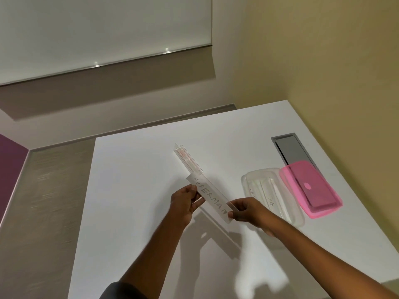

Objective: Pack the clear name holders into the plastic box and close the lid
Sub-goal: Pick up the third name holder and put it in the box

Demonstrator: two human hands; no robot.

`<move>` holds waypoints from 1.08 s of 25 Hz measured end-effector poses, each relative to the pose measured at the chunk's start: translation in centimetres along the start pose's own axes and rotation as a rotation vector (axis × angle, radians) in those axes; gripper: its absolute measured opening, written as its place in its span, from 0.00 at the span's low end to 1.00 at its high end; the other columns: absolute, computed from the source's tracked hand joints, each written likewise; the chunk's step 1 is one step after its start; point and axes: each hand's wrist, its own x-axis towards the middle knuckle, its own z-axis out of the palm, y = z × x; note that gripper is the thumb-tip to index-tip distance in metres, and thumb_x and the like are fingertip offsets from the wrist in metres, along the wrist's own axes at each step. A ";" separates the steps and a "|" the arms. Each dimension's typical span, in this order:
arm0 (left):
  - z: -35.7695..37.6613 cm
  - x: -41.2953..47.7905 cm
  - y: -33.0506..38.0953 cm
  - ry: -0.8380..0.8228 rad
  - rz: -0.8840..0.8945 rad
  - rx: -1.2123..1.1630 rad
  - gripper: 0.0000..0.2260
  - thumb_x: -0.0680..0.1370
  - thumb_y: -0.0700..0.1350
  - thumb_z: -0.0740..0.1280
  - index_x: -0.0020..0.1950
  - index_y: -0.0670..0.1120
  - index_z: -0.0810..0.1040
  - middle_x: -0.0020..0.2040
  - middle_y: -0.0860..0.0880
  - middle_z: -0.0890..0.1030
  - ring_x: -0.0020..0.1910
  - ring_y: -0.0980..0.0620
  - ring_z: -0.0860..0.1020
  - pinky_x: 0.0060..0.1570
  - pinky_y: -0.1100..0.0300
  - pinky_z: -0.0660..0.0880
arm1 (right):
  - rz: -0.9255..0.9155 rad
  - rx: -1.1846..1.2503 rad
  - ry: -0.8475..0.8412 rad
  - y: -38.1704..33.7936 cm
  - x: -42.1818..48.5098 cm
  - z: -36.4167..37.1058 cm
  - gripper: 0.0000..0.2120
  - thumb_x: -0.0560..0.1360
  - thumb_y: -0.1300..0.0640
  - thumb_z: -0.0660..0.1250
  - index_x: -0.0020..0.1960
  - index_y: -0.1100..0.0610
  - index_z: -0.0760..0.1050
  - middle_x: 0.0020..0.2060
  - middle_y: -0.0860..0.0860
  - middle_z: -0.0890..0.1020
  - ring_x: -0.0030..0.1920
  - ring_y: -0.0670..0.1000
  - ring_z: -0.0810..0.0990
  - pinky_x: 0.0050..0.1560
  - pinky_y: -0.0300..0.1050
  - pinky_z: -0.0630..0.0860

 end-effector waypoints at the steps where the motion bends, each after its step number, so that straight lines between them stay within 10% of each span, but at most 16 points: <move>1: 0.9 -0.2 -0.1 -0.014 -0.006 0.007 0.09 0.87 0.38 0.66 0.64 0.35 0.81 0.54 0.36 0.89 0.55 0.39 0.90 0.53 0.40 0.87 | -0.011 0.042 0.002 0.2 -0.6 -0.7 0.11 0.78 0.57 0.78 0.60 0.55 0.88 0.51 0.50 0.91 0.56 0.55 0.89 0.65 0.48 0.83; 7: 5.9 -1.0 -1.7 -0.139 -0.051 0.136 0.08 0.88 0.39 0.64 0.59 0.35 0.80 0.56 0.36 0.89 0.57 0.37 0.89 0.52 0.43 0.88 | -0.055 0.215 -0.015 1.0 -4.0 -4.9 0.14 0.79 0.56 0.77 0.63 0.59 0.87 0.55 0.54 0.91 0.55 0.51 0.91 0.50 0.36 0.84; 21: 17.2 -1.6 -7.6 -0.249 -0.141 0.249 0.13 0.85 0.33 0.65 0.66 0.43 0.84 0.57 0.40 0.90 0.57 0.41 0.89 0.59 0.45 0.87 | 0.057 0.140 0.326 5.1 -7.5 -10.9 0.18 0.81 0.58 0.74 0.71 0.55 0.81 0.53 0.49 0.91 0.50 0.49 0.92 0.53 0.44 0.87; 27: 21.3 -1.9 -11.1 -0.184 -0.181 0.359 0.13 0.84 0.31 0.64 0.54 0.49 0.81 0.60 0.44 0.83 0.57 0.44 0.85 0.45 0.54 0.88 | 0.038 0.001 0.435 7.1 -6.3 -12.1 0.14 0.83 0.56 0.72 0.67 0.59 0.82 0.57 0.54 0.90 0.51 0.56 0.91 0.54 0.53 0.89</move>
